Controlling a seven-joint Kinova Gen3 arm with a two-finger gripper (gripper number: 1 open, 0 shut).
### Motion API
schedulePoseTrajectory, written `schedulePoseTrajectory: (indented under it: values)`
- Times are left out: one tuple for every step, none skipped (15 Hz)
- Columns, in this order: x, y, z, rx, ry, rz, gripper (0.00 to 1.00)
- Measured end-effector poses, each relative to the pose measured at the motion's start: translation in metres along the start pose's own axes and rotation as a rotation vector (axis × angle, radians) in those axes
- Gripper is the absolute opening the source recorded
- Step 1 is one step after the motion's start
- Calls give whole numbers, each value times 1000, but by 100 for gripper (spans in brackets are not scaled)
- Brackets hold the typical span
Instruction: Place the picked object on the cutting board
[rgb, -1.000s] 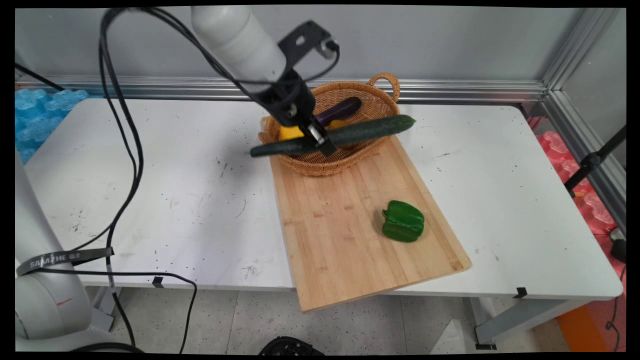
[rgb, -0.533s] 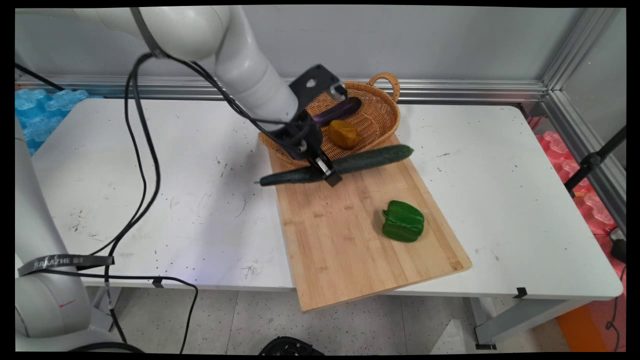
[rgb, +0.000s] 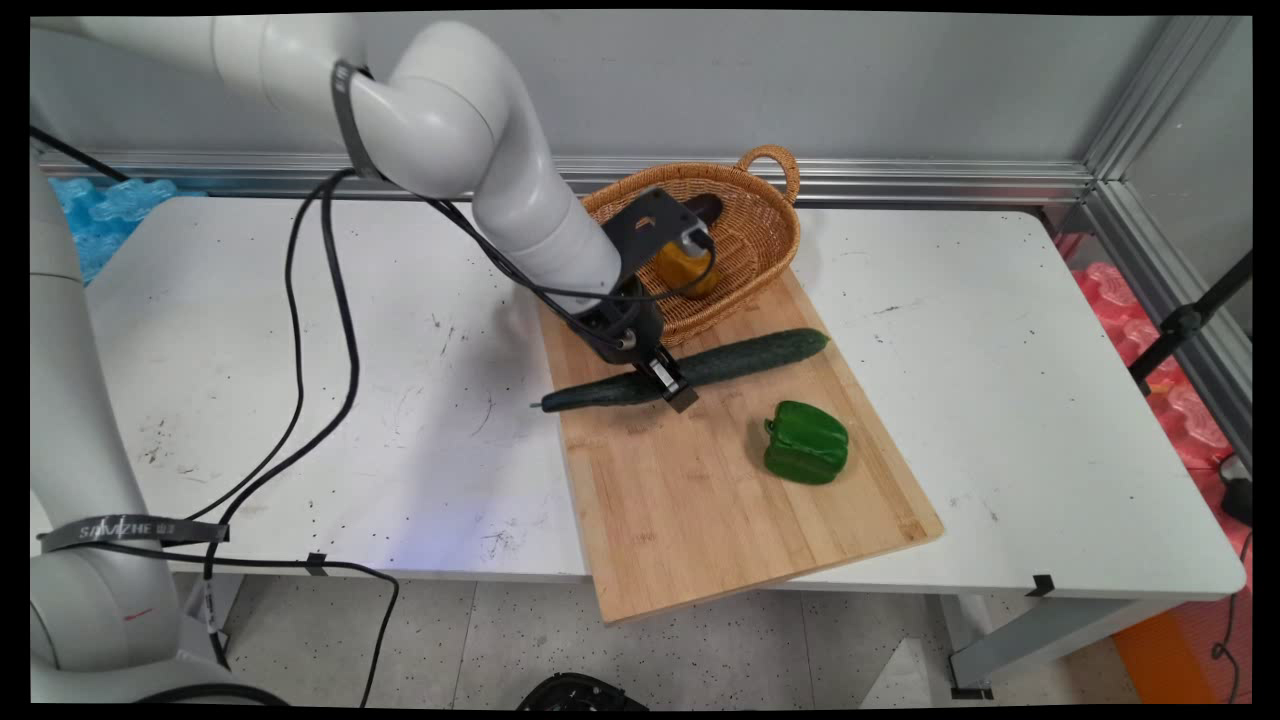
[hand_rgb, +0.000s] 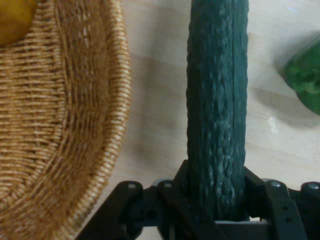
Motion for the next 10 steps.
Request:
schedulePoseTrajectory:
  values:
    - [-1,1,5,0,-3,-3,0]
    - [-2,1,9,0,-5,-6,0]
    - [-3,2,14,-1,-7,-8,0]
    - [-4,3,17,-3,-8,-9,100]
    - [-5,4,20,-4,-9,-9,100]
    - [-5,4,21,-5,-8,-9,100]
    - [-5,4,23,-7,-6,-7,100]
    - [-5,5,24,-8,-3,-6,100]
    - [-4,5,25,-10,1,-3,100]
    - [-4,6,25,-12,5,-1,100]
